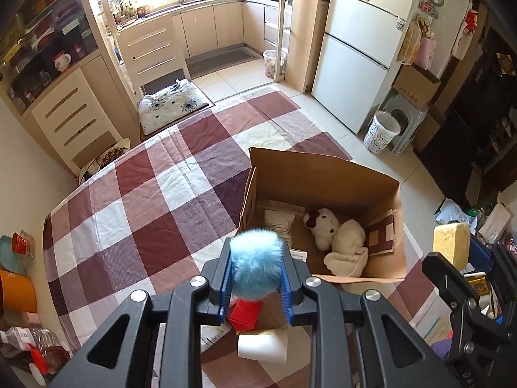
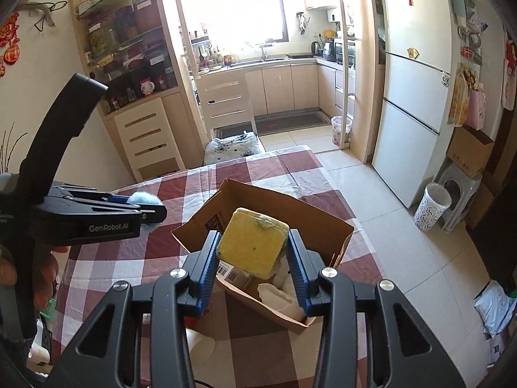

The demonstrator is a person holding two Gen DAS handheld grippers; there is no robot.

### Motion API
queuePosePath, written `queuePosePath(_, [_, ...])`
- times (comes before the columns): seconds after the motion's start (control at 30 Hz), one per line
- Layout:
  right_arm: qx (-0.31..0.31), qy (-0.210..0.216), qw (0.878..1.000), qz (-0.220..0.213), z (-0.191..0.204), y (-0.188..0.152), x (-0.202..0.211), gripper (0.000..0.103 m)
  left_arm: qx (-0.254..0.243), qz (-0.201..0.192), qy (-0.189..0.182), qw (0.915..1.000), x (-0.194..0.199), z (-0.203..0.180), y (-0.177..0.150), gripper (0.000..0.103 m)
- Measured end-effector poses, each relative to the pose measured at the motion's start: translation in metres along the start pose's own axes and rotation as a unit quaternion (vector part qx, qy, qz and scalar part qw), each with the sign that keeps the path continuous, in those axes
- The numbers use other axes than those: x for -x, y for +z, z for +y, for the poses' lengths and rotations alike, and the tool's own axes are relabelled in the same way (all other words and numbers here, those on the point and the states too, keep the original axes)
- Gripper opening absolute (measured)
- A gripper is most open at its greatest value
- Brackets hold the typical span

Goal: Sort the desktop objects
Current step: 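Carry the blue ball with the left tool while the right tool carries the sponge over the box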

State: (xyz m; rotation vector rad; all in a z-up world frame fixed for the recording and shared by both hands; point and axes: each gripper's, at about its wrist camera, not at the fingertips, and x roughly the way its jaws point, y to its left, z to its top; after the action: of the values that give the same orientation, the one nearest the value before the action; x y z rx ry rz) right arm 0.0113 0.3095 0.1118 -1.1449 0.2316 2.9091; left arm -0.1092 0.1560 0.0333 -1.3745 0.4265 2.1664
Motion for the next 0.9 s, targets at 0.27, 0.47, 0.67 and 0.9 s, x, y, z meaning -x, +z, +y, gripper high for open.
queuePosePath(0.27, [-0.007, -0.004, 1.000, 0.009, -0.006, 0.001, -0.010, 0.042, -0.018, 0.014, 0.002, 0.9997, -0.011, -0.010, 0.012, 0.024])
queuePosePath(0.47, [-0.013, -0.006, 1.000, 0.015, -0.011, 0.001, -0.016, 0.042, -0.027, 0.026, 0.003, 0.9993, -0.019, -0.016, 0.017, 0.024])
queuePosePath(0.67, [-0.014, -0.006, 1.000, 0.021, -0.013, 0.000, -0.020, 0.042, -0.032, 0.042, -0.003, 0.9986, -0.030, -0.020, 0.019, 0.024])
queuePosePath(0.9, [-0.017, -0.004, 1.000, 0.026, -0.013, -0.002, -0.026, 0.042, -0.037, 0.055, -0.003, 0.9978, -0.040, -0.022, 0.021, 0.024])
